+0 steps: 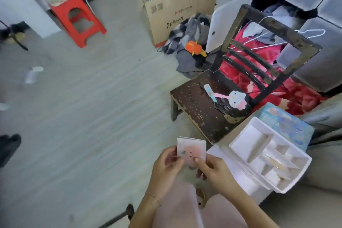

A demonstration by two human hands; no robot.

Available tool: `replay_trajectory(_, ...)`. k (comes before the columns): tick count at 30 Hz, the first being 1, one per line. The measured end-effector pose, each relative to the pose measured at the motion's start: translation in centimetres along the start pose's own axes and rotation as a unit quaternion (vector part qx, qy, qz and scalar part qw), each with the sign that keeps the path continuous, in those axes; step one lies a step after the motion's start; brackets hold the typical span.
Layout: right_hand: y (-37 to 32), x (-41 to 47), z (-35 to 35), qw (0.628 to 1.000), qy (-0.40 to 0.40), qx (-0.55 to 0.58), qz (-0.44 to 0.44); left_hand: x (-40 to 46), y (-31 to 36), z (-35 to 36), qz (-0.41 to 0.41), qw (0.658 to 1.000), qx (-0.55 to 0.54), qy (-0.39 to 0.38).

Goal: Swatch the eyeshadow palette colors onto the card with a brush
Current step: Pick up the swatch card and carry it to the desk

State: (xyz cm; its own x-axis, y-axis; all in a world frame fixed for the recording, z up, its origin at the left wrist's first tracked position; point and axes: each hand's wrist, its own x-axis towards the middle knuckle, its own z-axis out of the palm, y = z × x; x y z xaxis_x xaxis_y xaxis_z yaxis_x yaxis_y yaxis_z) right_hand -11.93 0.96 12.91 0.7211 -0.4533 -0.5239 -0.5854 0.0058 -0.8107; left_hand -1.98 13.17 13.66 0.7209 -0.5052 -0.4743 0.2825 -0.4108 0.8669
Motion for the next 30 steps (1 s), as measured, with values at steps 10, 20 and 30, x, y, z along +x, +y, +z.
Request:
replay_trajectory(10, 0.5, 7.0, 3.0, 0.967, 0.049, -0.232, 0.093, 1.3, -8.1, -16.2, -0.177, 0.963, 0.135, 0.154)
replay_trajectory(20, -8.6, 16.5, 14.5, 0.956, 0.001, -0.282, 0.073, 3.2, -11.1, -29.6, -0.255, 0.932, 0.029, 0.257)
replay_trajectory(30, -17.0, 27.1, 19.6, 0.95, -0.056, -0.304, 0.049, 12.8, -6.7, -36.5, -0.246, 0.922, -0.066, 0.291)
